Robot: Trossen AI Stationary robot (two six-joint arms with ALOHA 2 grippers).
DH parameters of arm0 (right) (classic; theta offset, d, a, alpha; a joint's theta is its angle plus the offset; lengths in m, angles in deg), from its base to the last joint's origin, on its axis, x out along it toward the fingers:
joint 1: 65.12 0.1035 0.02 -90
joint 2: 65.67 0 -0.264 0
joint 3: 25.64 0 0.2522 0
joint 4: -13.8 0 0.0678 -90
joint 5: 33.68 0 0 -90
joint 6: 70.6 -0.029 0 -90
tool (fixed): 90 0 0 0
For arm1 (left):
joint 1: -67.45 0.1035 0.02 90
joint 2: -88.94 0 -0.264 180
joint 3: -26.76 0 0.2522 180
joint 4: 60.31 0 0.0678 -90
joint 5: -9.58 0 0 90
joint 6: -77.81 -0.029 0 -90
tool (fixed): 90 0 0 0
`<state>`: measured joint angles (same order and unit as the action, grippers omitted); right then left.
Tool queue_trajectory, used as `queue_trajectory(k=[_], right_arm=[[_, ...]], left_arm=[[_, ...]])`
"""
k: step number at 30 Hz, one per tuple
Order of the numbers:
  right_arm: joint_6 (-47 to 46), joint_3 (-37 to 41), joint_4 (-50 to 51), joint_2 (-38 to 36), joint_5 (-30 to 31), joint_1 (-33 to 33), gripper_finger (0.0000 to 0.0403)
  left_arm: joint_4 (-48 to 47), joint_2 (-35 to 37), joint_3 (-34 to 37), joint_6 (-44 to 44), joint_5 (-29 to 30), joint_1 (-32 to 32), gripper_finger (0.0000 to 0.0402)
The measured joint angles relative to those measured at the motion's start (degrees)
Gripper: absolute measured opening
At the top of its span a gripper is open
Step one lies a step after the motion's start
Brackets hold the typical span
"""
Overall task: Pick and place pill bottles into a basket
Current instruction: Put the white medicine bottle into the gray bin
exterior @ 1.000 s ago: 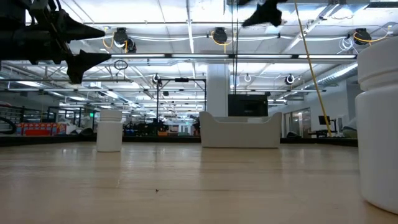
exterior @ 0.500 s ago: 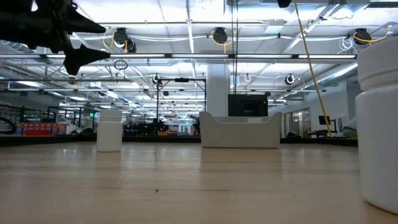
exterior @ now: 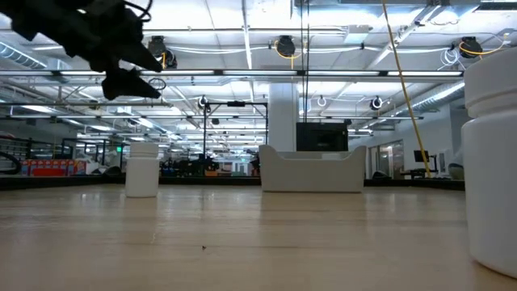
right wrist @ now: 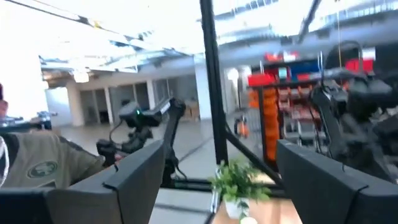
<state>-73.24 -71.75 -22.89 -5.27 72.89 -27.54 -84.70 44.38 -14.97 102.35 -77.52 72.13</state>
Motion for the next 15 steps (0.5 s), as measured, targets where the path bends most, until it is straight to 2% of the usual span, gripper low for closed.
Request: queue_trajectory(k=[5, 8, 15], right_arm=[[3.9, 5.9, -13.0, 0.8, 0.2, 5.5, 0.0295], [6.7, 8.6, -20.5, 2.3, 0.1, 8.3, 0.0295], [9.8, 10.1, -26.8, 3.6, 0.1, 11.9, 0.0295]], left_arm=[[-4.8, -9.0, -5.6, -0.8, -1.3, 0.0, 0.0328], [-9.9, -13.6, -9.5, -0.4, 0.7, -0.4, 0.0328], [-19.2, -20.5, -15.9, 2.4, 2.6, -3.2, 0.0328]])
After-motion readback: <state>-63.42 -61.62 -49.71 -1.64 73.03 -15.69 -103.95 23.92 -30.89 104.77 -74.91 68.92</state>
